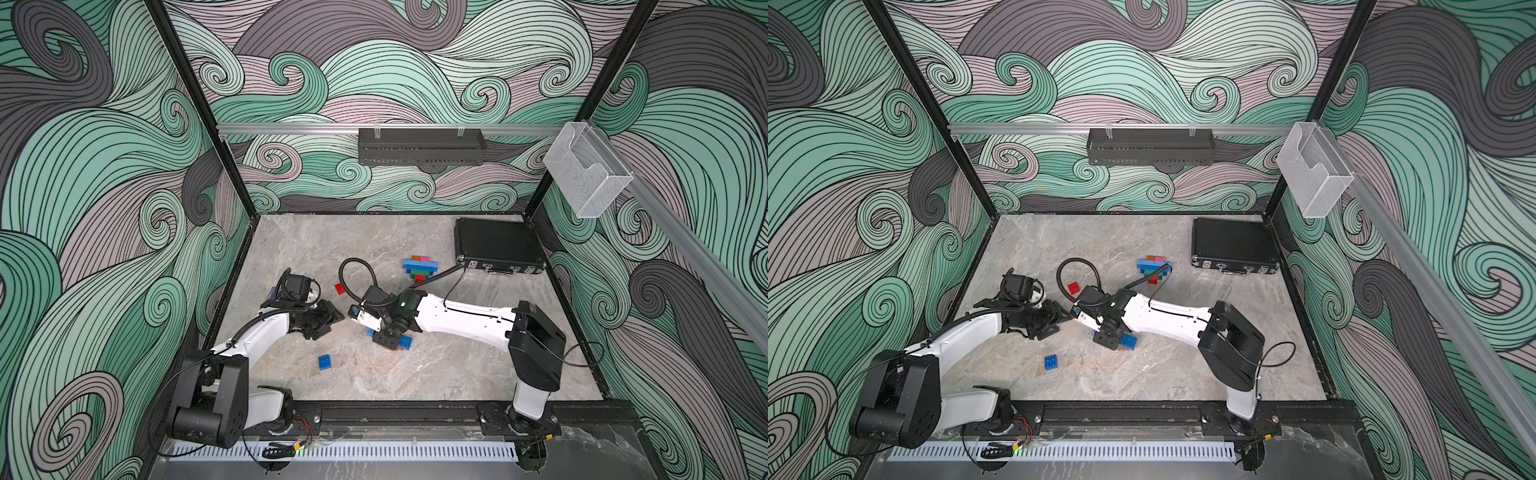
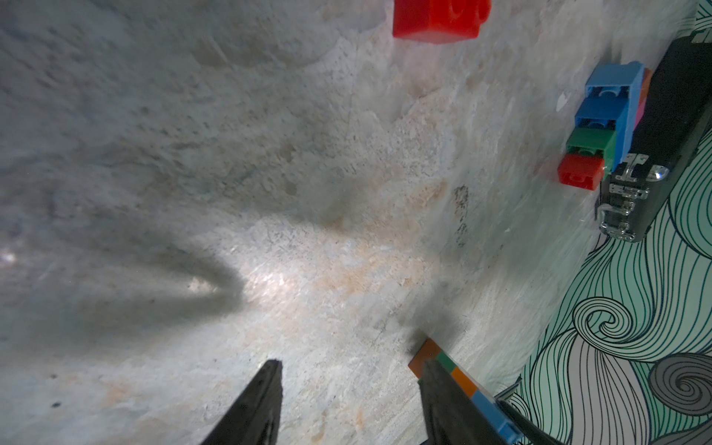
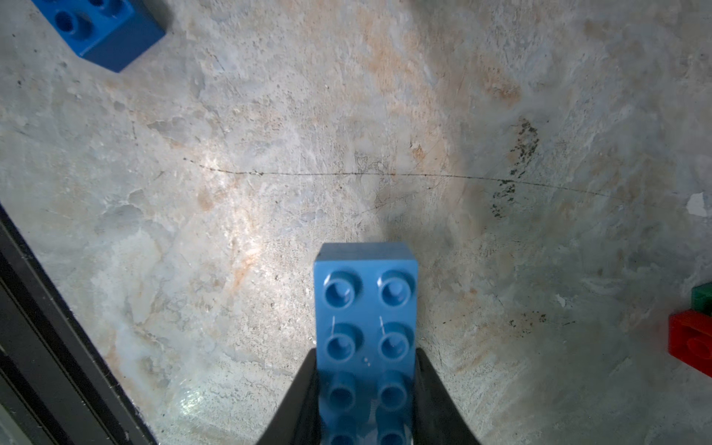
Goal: Assemble a heart with lego
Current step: Assemble the lego brick with the lego brick.
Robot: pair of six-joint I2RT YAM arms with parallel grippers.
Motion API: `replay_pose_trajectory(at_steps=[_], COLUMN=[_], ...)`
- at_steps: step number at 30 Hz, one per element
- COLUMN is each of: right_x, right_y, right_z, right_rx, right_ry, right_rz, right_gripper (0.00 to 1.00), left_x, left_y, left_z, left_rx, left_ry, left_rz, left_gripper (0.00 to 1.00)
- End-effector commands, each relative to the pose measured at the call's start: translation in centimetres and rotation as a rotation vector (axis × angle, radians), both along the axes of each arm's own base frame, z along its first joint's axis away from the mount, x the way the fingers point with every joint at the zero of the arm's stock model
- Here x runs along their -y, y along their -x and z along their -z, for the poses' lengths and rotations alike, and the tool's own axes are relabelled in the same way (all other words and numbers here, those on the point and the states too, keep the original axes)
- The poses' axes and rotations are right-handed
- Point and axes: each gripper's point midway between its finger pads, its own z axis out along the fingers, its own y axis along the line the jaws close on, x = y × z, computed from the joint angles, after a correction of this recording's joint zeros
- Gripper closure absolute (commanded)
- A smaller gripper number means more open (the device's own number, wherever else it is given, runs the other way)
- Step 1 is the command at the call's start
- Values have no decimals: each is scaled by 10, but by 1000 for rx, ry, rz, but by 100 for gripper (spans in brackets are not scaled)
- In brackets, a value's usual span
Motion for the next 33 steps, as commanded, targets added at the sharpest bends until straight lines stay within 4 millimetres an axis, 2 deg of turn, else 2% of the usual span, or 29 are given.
replay_pose_trajectory(at_steps=[1, 8, 15, 21, 28, 33], right_x=[45, 17, 7, 7, -11, -16], right_y=[8, 8, -4, -10, -17, -19], right_z=[33, 4, -29, -23, -37, -32], right_rx=[-49, -68, -23, -27, -4, -14], right_ry=[185, 59, -24, -36, -93, -88], right_rz=[9, -29, -28, -5, -29, -47], right_gripper=[70, 70, 70, 70, 70, 69], left_x=[-5, -8, -12, -15, -17, -21], left_y=[-6, -4, -5, -8, -9, -10], left_z=[-12, -14, -19, -25, -27, -32], left_rx=[22, 24, 33, 50, 49, 56], left_ry=[-13, -27, -48, -58, -65, -81], left_rz=[-26, -36, -49, -61, -68, -76], left_gripper=[42, 42, 42, 42, 42, 42])
